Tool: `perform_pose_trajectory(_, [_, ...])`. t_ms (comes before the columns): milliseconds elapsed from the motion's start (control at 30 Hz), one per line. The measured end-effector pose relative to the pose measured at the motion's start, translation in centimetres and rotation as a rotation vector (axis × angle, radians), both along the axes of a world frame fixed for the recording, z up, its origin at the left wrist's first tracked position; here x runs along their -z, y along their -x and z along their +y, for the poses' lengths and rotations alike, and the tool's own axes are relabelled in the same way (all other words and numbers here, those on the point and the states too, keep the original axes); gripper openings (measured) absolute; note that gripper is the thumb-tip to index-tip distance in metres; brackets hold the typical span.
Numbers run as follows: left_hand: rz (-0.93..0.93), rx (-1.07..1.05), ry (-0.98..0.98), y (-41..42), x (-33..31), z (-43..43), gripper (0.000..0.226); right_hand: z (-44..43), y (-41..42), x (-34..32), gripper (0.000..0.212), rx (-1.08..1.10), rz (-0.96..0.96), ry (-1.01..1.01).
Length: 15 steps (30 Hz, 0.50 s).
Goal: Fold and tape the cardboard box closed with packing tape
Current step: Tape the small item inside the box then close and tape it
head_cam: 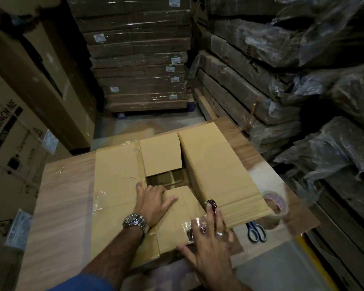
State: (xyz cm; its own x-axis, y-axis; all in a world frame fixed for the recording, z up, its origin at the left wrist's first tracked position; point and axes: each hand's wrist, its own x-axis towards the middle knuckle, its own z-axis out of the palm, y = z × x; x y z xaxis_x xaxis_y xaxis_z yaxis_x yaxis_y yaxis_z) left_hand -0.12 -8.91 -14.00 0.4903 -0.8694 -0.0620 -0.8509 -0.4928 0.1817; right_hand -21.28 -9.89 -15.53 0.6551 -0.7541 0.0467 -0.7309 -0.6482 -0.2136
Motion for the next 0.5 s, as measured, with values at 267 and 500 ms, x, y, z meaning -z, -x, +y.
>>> perform_pose_trajectory(267, [-0.013,0.0,-0.004,-0.1,0.2,0.0,0.073,-0.2,0.1,-0.3,0.078,0.016,-0.017,0.044])
perform_pose_trajectory(500, [0.015,-0.011,-0.007,0.0,0.1,0.0,0.055,-0.4,0.5,-0.1,0.077,0.078,0.018,-0.018])
